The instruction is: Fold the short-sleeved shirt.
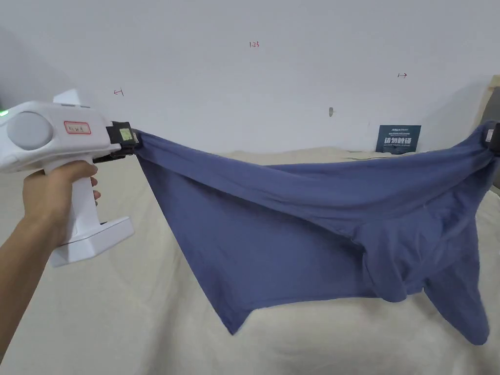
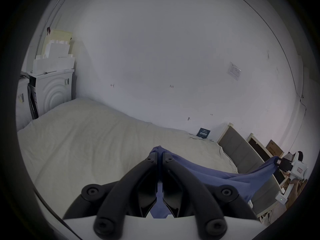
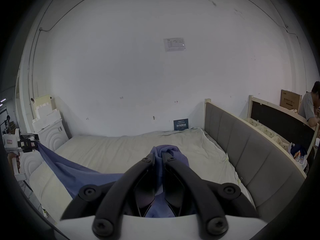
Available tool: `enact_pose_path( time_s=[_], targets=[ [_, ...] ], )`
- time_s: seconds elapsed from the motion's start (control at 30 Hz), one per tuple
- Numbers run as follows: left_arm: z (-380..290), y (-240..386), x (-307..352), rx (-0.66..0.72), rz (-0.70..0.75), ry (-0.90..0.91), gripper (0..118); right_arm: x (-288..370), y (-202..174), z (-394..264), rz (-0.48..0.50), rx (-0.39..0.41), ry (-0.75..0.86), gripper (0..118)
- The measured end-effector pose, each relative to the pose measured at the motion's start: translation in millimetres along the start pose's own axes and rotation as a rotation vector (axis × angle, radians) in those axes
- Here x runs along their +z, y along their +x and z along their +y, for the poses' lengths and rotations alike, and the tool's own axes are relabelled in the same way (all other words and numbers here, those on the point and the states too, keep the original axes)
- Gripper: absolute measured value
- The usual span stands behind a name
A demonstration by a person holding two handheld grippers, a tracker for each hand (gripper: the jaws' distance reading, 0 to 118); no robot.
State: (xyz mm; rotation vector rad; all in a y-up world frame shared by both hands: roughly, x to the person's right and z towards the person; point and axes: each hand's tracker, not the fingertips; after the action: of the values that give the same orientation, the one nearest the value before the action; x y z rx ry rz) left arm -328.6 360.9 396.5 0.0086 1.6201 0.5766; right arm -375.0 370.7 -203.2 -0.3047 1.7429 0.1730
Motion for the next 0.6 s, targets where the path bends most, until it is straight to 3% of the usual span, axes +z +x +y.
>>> enact_pose_path(
  time_s=[0.33, 0.6],
  targets=[
    [25.6, -4.3, -25.4, 0.027, 0.017, 0.009, 2, -37.5, -4.9, 15.3, -0.003, -0.012, 0.015, 5],
    [47.7, 9.3, -58.8, -0.051, 0.108, 0.066, 2, -90.5, -12.2, 19.8, -0.016, -0.033, 0.062, 5]
  ],
)
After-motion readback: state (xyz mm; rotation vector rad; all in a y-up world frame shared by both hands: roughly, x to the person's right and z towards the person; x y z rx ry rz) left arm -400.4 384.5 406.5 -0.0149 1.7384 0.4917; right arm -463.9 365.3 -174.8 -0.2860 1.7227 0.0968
